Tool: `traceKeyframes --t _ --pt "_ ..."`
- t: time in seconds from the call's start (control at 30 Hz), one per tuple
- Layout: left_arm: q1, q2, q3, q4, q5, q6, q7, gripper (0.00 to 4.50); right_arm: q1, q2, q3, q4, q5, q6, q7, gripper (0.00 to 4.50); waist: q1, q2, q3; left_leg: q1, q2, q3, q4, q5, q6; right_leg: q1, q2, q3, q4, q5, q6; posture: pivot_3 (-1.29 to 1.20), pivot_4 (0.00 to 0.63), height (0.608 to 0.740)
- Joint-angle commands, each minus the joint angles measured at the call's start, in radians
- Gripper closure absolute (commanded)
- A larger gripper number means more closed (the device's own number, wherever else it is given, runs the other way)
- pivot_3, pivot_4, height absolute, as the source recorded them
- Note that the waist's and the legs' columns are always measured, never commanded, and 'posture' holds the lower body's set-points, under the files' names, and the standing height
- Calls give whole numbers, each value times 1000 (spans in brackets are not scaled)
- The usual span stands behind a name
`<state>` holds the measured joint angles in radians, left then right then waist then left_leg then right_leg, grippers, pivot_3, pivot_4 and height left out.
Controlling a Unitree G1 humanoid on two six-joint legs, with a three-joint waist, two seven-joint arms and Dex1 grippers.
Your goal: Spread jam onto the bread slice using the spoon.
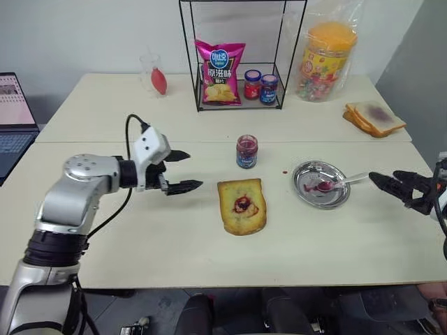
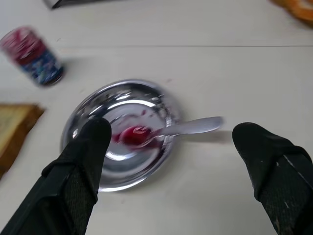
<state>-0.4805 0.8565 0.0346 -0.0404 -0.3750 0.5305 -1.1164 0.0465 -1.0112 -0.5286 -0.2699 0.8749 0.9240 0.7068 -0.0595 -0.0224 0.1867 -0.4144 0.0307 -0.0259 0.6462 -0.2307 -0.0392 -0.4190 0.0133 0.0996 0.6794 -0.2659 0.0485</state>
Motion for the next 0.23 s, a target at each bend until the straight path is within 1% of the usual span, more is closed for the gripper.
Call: traceKeyframes --t 0.03,0.23 --pt "32 54 64 1 -1 -8 -2 0 76 -85 -22 -124 2 -20 191 92 1 0 0 0 1 0 0 0 0 0 0 0 0 0 0 0 150 740" --pt "56 75 80 -13 -9 -13 -6 0 71 -73 -27 -84 -36 -37 197 92 3 -3 0 0 0 0 2 0 0 0 -1 0 0 0 0 0 150 740"
